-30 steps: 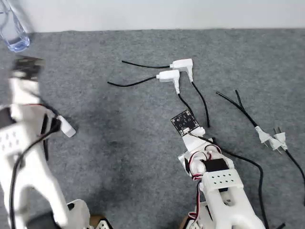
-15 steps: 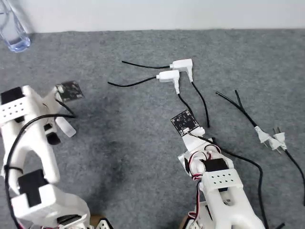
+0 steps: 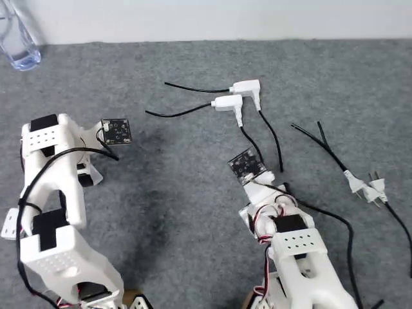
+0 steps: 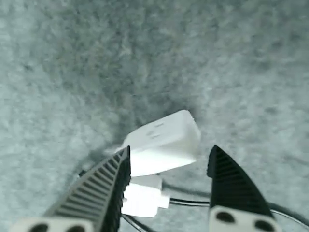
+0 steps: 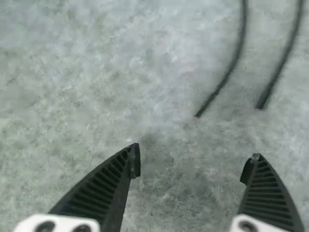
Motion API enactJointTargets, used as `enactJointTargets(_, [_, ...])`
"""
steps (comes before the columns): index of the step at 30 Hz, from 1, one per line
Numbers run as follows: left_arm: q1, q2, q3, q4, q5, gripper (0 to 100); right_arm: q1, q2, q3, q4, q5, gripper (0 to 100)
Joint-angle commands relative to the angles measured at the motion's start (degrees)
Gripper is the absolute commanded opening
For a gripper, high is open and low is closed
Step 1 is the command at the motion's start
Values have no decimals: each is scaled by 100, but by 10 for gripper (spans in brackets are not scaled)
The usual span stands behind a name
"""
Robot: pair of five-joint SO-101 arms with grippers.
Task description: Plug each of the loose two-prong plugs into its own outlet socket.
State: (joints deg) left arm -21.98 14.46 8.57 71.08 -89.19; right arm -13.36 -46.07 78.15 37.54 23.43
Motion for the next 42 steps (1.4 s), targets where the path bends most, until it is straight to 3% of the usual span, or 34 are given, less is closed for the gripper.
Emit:
enactJointTargets(1, [35,-9,-233,-308,-193,246,-48,-92,-53,-119,62,325])
enactJointTargets(11, [-79,360,-215,-343,-527,246,-48,-75,-53,-136,62,325])
enactJointTargets(21, [-396,1442,-1174,-334,-642,239,-48,-66,-53,-163,62,325])
enactJointTargets(28, [-246,1626,-1411,-352,-659,9,-48,-57,-35,-268,62,325])
enactJointTargets(33, [-35,1618,-1569,-290,-615,13,-48,-57,-35,-268,62,325])
enactJointTargets(37, [422,1609,-2299,519,35,13,-40,-57,-35,-277,62,325])
enactJointTargets(42, [1292,1618,-3934,2356,905,13,-40,-57,-35,-277,62,325])
